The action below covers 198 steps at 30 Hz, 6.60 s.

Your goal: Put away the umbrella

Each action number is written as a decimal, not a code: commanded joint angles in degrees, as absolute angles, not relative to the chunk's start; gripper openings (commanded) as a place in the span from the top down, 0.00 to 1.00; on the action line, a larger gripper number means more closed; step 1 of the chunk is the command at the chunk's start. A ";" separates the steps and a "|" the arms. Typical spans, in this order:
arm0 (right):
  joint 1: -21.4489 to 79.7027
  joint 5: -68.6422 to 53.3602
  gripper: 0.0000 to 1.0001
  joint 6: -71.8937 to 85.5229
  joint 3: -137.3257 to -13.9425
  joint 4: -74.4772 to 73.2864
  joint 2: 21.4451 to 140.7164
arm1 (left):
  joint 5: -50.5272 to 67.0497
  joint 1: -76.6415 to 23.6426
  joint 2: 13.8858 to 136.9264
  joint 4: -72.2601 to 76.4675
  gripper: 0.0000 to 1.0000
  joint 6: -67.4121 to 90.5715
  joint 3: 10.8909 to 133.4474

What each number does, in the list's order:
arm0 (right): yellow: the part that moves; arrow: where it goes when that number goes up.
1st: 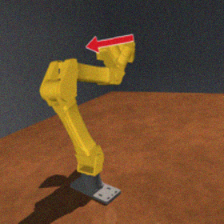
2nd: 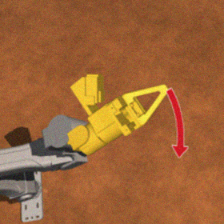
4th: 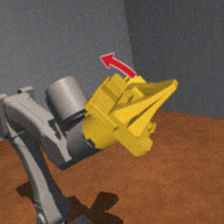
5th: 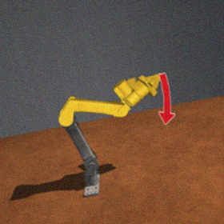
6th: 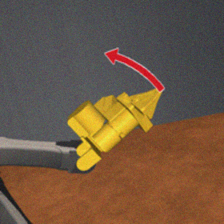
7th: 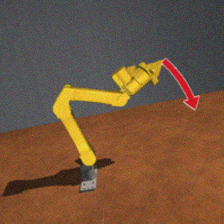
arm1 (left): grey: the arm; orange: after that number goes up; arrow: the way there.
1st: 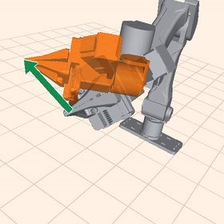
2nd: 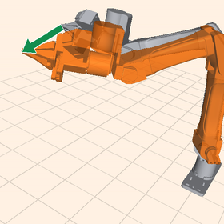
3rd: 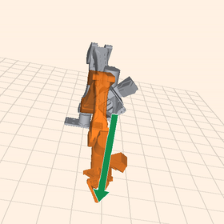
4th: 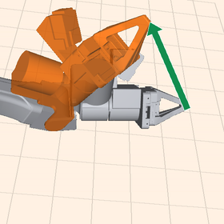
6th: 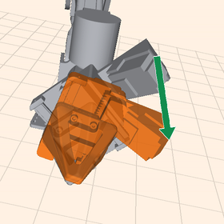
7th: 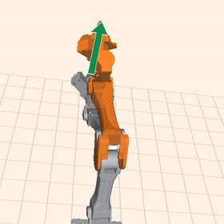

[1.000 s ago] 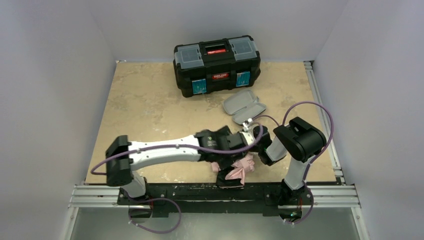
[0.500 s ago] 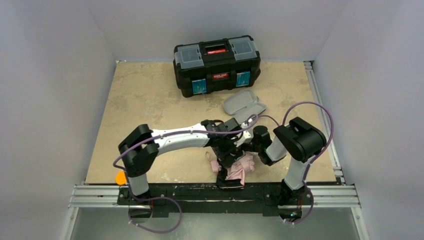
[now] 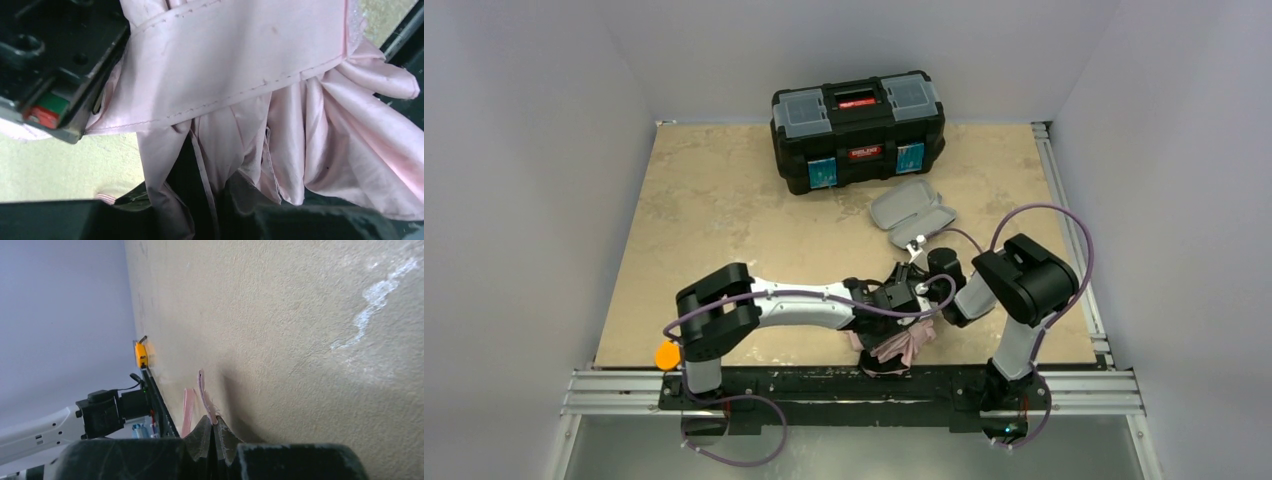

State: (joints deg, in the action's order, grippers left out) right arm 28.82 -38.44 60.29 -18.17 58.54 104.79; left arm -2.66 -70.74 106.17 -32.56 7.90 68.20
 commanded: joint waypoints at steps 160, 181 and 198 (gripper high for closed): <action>28.81 -33.23 1.00 47.78 -26.53 29.08 97.67 | -0.27 -59.45 97.59 -12.16 0.00 15.97 56.57; 28.81 -33.75 1.00 47.74 -27.06 27.66 96.15 | -2.24 -59.42 101.64 -10.89 0.12 16.58 57.33; 25.64 -36.14 1.00 44.54 -40.24 13.53 91.97 | -22.38 -68.16 98.28 -15.93 1.00 13.15 58.45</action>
State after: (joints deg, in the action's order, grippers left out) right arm 27.07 -39.03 47.90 -35.20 20.12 93.56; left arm -13.93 -64.49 98.87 -13.93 14.94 57.25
